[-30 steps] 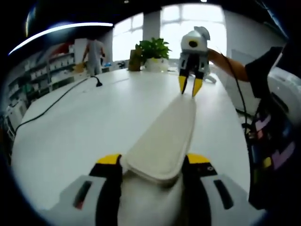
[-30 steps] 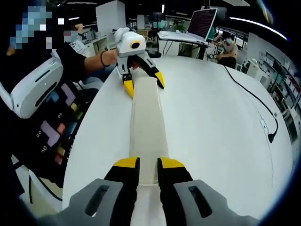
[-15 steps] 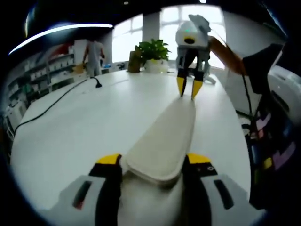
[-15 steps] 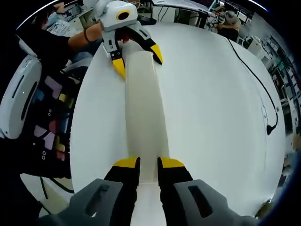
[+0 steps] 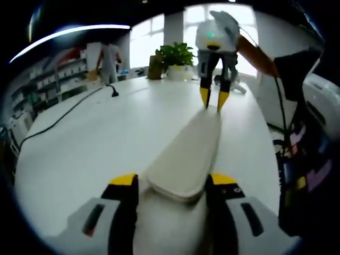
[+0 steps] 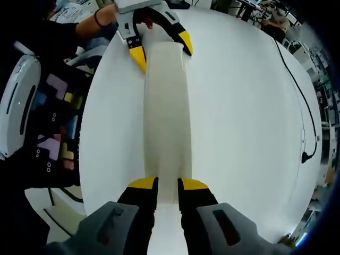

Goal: Arrange the utensils inside the cutlery case until each visible utensil rests in its matching compartment.

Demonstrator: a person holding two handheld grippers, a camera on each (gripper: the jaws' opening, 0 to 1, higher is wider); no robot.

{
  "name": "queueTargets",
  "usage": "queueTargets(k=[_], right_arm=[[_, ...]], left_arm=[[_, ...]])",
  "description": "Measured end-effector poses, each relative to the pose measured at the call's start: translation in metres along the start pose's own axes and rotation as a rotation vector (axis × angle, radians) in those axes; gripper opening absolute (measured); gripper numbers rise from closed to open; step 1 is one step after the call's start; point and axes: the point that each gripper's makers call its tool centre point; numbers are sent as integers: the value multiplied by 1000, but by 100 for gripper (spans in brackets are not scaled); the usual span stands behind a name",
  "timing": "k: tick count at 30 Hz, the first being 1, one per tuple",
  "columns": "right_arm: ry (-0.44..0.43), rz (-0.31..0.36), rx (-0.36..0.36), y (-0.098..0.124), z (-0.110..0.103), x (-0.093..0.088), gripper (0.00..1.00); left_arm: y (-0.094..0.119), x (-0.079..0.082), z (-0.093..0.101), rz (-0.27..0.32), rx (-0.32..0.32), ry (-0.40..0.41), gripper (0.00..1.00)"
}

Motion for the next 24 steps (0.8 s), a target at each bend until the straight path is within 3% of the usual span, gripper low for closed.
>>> queueTargets(k=[8,11,13,16,20,23,24], right_arm=[[-20,9,7,2,-1,-4,14],[-21,24,10,3,-2,-5,14],[-16,30,10,3,-2,-4,14],[-28,33,15,3,-2,-4,14],[-24,47,20,2,-1,-3,13],[-23,59,18,1,-1,-2,11],[-23,61,17,1,-1,-2,11]], left_arm=[[32,18,-6,-4,53,-54,53],[35,21,-4,-57,45,-101,50],[37,24,0,-89,10,-182,45],[39,34,0,-121,11,-201,42],[37,39,3,-227,-37,-288,28],[32,34,8,-325,-86,-307,27],[32,28,9,-383,-108,-308,25]])
Point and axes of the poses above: the point that each gripper's makers call its tool centre point, and the gripper's own axes: y roughly backward along the fingers, z roughly to its right, x roughly out of its top, and after that the axes turned 1 degree about -z, right-handed
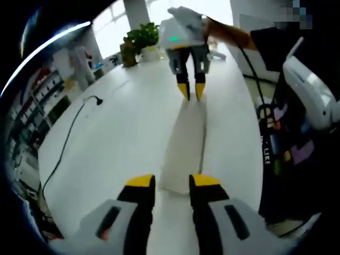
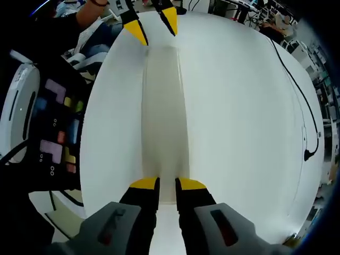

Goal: Arrange the utensils inside the cutlery case until each visible utensil rests in its matching compartment.

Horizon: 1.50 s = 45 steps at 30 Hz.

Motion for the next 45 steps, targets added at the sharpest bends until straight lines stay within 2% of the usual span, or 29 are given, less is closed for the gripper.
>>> queueTargets(k=[1,3,6,12,15,23,27,30,36,39,43,45], right_arm=[[1,0,-2,-1,0,0,11],[14,-4,-4,-1,-1,1,10],[25,-9,-4,-2,-2,1,10],[31,-10,3,-3,-2,2,10],[30,-3,4,-4,-3,2,10],[26,15,5,-3,-3,3,10],[28,25,10,-3,-3,3,10],[26,29,9,-3,-2,3,10],[24,34,10,-3,-3,2,10],[27,37,11,-2,-1,1,10],[33,24,6,-1,3,0,10],[32,13,7,-2,3,1,10]], left_arm=[[-2,-2,1,-41,-15,-2,25],[-6,-3,1,-78,-30,-45,25],[-11,-6,4,-139,-65,-34,25],[-17,-3,5,-191,-98,-24,24],[-22,-7,4,-231,-100,-36,23],[-23,-7,8,-276,-145,-15,21],[-25,-7,8,-321,-168,-9,21],[-26,-8,7,-339,-219,27,21],[-27,-7,9,-369,-208,11,21],[-27,-8,7,-370,-237,17,21],[-29,-7,9,-406,-228,-19,21],[-29,-12,7,-430,-228,-38,21]])
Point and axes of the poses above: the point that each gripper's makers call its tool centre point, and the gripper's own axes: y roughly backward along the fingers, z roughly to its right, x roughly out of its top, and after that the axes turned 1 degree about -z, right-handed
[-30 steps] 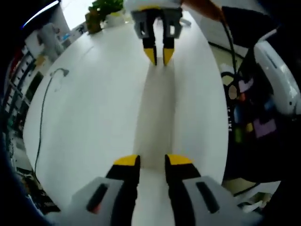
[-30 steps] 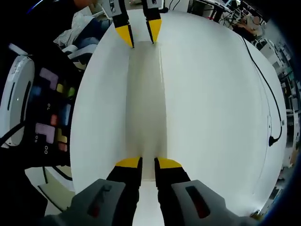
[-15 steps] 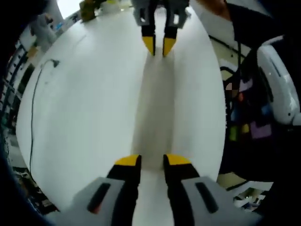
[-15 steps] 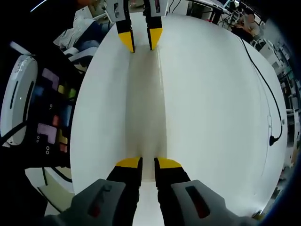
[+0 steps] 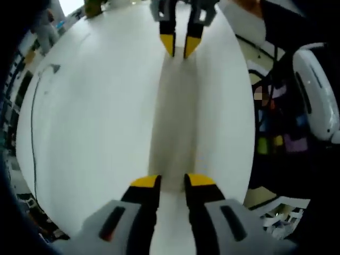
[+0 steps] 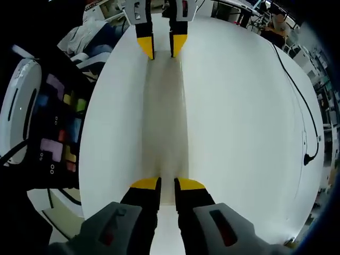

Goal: Arrange the utensils inside the cutlery case until each visible utensil rests in its matching compartment.

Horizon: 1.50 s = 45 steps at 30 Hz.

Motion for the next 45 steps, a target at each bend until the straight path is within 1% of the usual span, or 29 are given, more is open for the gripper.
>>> queueTargets(k=[2,4,7,9,11,13,16,17,22,26,32,34,37,38,39,40,41,42,43,45], right_arm=[[4,-8,-2,0,-1,0,10],[7,-14,-6,-1,-2,0,10],[15,-19,-9,-1,-3,1,10],[-8,-9,2,-1,-2,1,10],[17,14,12,0,-4,1,9],[9,25,16,0,-2,1,9],[3,29,18,-1,-2,2,8],[8,24,17,-1,-3,3,8],[13,-6,6,-2,-3,3,8],[-25,19,15,-1,-3,2,9],[-2,24,-13,0,-6,1,9],[-16,33,-26,0,-5,1,8],[-46,82,-52,1,-5,0,8],[-57,105,-67,2,-4,0,9],[-65,130,-91,3,-1,0,12],[-81,145,-109,4,-1,-2,17],[-74,148,-104,5,-5,-6,19],[-86,173,-104,6,-8,-6,20],[-103,213,-114,7,-8,-4,21],[-116,264,-131,12,-9,-4,24]], left_arm=[[0,0,-1,-7,1,-2,21],[1,1,3,-11,7,-8,21],[3,1,3,-3,6,-6,21],[4,1,2,5,-2,-5,21],[4,1,1,8,3,-3,21],[3,1,3,3,14,-7,21],[4,0,3,-2,15,-12,21],[4,0,1,-5,1,-11,20],[3,0,2,-4,3,-28,20],[3,1,5,4,-3,-72,20],[3,4,3,-4,6,-72,20],[3,4,3,4,11,-73,20],[4,3,2,44,22,-64,19],[5,5,2,68,47,-116,19],[5,4,5,67,45,-111,17],[5,4,5,70,46,-90,16],[5,4,4,81,56,-64,17],[6,3,3,89,66,-64,19],[8,3,3,100,72,-63,20],[15,8,3,171,95,-54,20]])
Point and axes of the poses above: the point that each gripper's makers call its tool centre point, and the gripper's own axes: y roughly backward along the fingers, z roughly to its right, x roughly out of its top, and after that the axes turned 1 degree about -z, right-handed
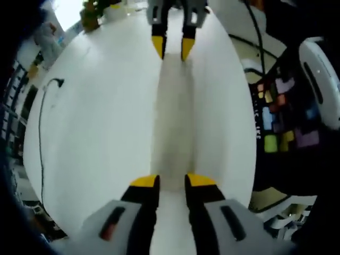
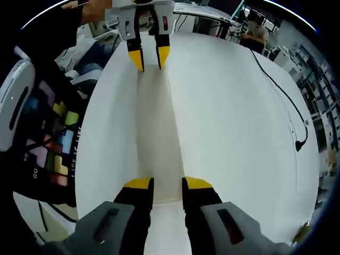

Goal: Arrange the utensils inside the cutlery case until each visible utensil rests in its matching compartment.

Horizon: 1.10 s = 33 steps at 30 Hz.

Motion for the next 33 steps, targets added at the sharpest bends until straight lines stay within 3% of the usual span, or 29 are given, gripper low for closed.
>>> queueTargets(k=[6,11,15,22,33], right_arm=[[-9,144,-30,12,-1,5,36],[-51,262,-42,12,-3,4,44],[-61,340,-85,14,-1,3,46],[-116,401,-111,9,-2,-9,47],[-188,450,-132,-7,-4,-23,49]], left_arm=[[17,8,3,179,80,11,29],[15,-1,0,268,120,55,36],[12,-3,3,375,127,109,39],[2,-13,1,455,155,188,48],[-13,-18,-7,525,186,281,56]])
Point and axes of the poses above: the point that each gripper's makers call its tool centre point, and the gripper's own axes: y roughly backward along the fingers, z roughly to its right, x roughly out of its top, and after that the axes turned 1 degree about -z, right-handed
